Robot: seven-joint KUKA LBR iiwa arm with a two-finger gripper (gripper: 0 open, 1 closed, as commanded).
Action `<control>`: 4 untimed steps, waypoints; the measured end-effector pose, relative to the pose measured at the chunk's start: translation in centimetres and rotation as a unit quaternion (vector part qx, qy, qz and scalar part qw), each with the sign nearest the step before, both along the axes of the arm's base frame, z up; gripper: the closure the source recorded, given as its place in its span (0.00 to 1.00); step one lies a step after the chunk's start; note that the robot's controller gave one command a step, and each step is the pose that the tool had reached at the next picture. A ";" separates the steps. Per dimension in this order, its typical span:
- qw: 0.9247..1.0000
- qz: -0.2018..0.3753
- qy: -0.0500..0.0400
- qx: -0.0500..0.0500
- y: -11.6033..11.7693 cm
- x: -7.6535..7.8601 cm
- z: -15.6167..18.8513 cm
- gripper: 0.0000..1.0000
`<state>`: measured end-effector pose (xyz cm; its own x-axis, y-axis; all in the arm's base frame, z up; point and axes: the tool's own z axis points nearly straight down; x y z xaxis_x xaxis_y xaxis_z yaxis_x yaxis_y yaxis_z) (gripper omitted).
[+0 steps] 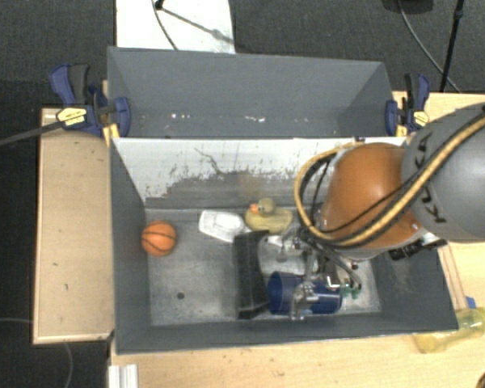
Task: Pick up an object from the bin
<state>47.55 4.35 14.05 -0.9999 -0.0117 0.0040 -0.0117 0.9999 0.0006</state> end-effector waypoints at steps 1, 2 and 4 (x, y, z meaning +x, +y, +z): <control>1.000 -0.001 -0.003 0.000 0.0 0.2 0.3 0.00; 0.999 0.044 -0.005 0.002 -0.7 0.6 -5.9 1.00; 0.999 0.051 0.000 0.000 -0.9 0.1 -1.2 1.00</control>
Offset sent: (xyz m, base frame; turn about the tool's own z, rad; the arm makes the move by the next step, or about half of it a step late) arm 0.0009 -0.0105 -0.0705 -0.0877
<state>47.69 3.41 12.85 -0.9935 -0.1142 0.0042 -0.1142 0.9935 0.0010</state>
